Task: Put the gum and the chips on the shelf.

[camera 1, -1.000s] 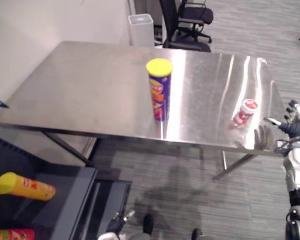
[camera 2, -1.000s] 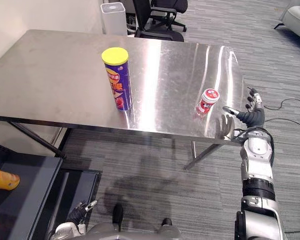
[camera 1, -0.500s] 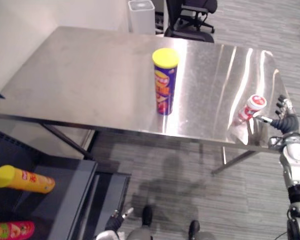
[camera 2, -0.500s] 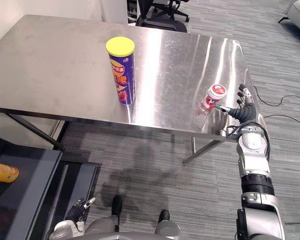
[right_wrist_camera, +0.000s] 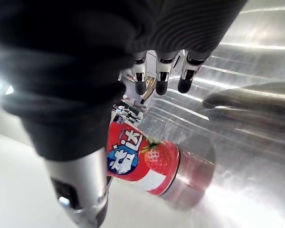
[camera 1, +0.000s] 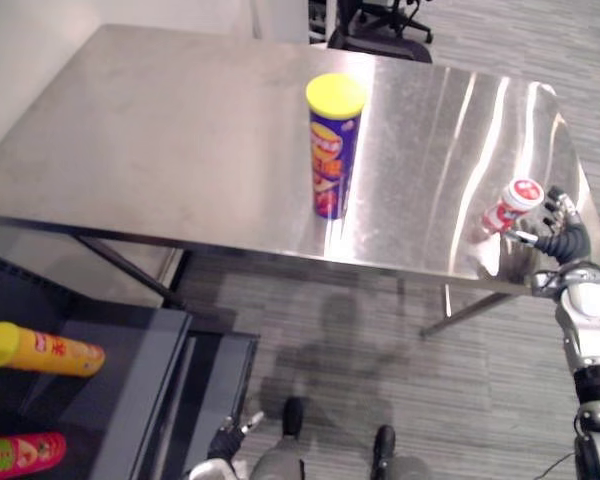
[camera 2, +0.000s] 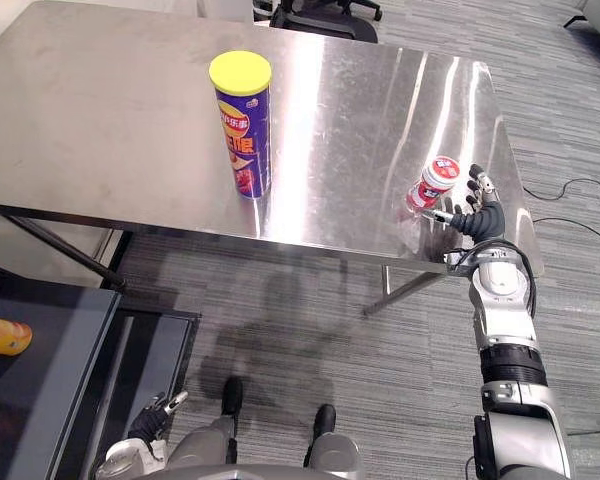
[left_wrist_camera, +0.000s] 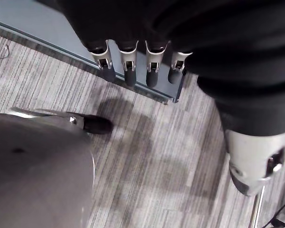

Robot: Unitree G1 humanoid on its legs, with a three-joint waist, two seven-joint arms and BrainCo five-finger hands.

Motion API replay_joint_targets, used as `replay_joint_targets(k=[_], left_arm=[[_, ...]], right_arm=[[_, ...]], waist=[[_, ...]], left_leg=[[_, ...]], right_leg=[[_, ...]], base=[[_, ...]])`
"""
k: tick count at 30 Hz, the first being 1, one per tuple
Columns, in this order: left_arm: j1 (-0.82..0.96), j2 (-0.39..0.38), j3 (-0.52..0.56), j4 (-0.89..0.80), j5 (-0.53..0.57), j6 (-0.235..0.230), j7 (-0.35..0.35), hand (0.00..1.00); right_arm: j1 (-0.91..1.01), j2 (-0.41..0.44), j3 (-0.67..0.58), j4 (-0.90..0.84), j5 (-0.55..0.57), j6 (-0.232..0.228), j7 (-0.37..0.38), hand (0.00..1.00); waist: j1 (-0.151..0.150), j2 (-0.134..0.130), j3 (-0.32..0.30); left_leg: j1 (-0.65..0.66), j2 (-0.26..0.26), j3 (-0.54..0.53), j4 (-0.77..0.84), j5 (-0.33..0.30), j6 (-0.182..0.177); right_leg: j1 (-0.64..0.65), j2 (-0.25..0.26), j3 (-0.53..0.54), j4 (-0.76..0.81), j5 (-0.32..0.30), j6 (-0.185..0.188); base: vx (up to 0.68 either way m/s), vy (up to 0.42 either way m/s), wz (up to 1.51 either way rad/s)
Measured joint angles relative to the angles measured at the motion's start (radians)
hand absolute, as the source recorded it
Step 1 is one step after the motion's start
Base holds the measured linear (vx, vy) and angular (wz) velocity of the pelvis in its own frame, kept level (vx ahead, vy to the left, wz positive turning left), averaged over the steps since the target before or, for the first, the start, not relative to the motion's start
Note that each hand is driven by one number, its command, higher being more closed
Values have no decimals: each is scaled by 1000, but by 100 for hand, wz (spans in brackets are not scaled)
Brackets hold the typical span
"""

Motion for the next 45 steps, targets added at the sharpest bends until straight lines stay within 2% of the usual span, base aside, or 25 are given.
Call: replay_joint_targets(k=[12, 23, 27, 31, 32, 45], left_arm=[[-1, 14, 1, -4, -9, 0, 8, 0], [-2, 18, 12, -3, -30, 1, 22, 0], [-2, 18, 17, -3, -30, 1, 24, 0], [-1, 17, 18, -1, -30, 3, 27, 0], [-1, 17, 18, -1, -30, 4, 28, 0], [0, 20, 18, 0, -30, 5, 29, 0]], right_arm=[[-34, 0, 0, 5, 15, 0, -5, 0], [-80, 1, -3, 6, 46, 0, -25, 0], [-84, 1, -5, 6, 52, 0, -32, 0], [-111, 9, -6, 16, 65, 0, -44, 0], [-119, 9, -6, 23, 77, 0, -46, 100], [-127, 11, -5, 33, 88, 0, -48, 100]], waist=[[6, -7, 27], [26, -14, 50], [46, -19, 54], [49, -20, 54], [50, -21, 55], [51, -25, 59]], left_leg=[[-32, -1, 3, 0, 9, -2], [-51, -6, 2, 0, 17, -2], [-52, -7, 1, 0, 20, 2], [-55, -7, -4, 0, 24, 4], [-55, -6, -4, 0, 24, 4], [-63, -2, -9, 0, 19, -4]], right_leg=[[-23, 3, -1, -19, 9, -5], [-36, 3, -5, -31, 9, -5], [-35, 3, -9, -30, 9, -5], [-35, 2, -17, -30, 9, -5], [-35, 2, -17, -30, 9, -5], [-39, 6, -23, -30, 9, -5]], base=[[-3, 3, -1], [0, 0, 0], [5, 2, 1], [11, 4, 5], [0, 0, 0], [0, 0, 0]])
